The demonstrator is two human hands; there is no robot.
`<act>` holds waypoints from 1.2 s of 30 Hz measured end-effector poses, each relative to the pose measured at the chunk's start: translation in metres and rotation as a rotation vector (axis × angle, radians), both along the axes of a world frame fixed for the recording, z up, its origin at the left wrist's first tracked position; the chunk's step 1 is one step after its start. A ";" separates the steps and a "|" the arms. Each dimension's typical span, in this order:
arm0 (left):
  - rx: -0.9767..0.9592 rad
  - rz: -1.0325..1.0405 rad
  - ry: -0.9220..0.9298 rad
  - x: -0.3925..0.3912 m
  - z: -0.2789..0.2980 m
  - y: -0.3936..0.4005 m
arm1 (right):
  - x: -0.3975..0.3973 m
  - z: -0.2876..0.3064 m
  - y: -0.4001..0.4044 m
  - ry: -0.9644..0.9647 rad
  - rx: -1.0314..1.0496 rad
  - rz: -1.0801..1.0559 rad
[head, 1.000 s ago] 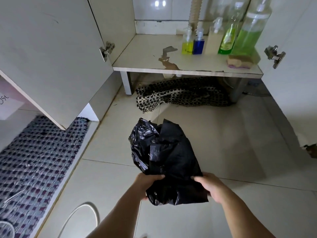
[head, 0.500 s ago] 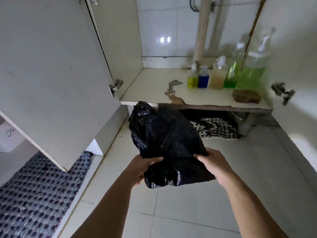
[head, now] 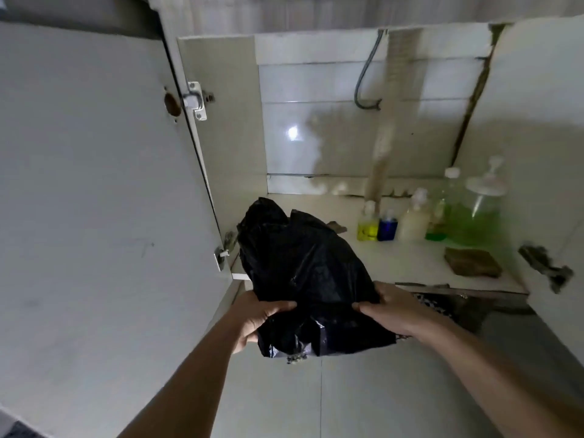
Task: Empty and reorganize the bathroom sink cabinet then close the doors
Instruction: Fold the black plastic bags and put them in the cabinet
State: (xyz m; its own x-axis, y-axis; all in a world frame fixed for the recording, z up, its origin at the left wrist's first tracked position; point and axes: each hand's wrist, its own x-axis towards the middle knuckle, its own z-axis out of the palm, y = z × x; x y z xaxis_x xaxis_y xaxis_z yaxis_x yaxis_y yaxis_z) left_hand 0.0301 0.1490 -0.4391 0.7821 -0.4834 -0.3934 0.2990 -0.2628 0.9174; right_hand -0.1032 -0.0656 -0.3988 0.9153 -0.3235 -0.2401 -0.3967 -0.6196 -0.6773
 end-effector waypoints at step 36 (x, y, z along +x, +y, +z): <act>0.955 -0.148 -0.908 0.169 -0.018 -0.089 | 0.203 -0.080 -0.063 -0.222 0.268 -0.392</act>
